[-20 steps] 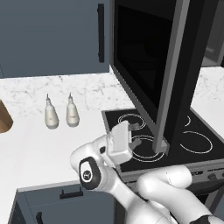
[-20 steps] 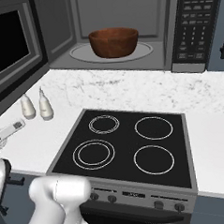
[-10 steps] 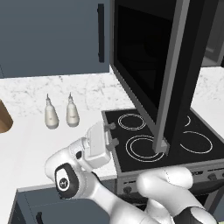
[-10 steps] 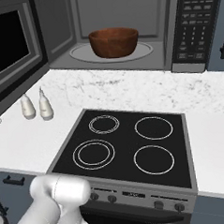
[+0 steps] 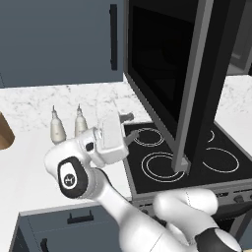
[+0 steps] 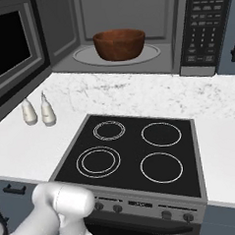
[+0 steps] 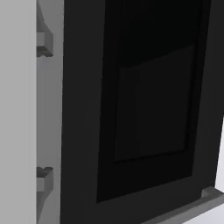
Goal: Pick the carrot from the sink and place it in the bowl. Then pick the bowl and place it in the microwave. Then close the microwave door and press the start button.
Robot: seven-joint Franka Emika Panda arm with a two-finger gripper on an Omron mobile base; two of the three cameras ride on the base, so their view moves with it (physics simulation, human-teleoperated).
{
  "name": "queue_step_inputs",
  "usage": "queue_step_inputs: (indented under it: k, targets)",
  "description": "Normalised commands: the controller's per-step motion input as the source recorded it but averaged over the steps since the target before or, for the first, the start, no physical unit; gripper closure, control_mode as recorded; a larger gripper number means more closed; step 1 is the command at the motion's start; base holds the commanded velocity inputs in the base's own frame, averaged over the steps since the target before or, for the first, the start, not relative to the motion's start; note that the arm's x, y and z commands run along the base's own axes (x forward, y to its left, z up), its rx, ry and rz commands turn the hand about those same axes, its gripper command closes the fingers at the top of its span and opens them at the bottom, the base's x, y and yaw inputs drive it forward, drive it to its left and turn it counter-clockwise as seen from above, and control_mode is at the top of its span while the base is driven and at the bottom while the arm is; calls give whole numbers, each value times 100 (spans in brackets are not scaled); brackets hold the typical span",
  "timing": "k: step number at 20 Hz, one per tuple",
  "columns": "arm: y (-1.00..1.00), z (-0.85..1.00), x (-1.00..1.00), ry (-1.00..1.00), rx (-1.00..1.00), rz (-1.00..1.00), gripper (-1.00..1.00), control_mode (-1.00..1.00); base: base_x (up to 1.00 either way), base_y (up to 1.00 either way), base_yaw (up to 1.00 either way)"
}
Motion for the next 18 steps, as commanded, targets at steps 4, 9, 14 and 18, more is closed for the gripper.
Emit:
queue_step_inputs:
  k: [4, 9, 14, 18]
  targets:
    - [-60, 39, 0, -2, 11, 3, -100, -100, 0, 0, 0]
    - [-83, 25, 0, -5, 12, 4, -100, -100, 0, 0, 0]
    - [-88, 17, 0, -5, 11, 2, -100, -100, 0, 0, 0]
    - [-86, 15, 0, -4, 11, 2, -100, -100, 0, 0, 0]
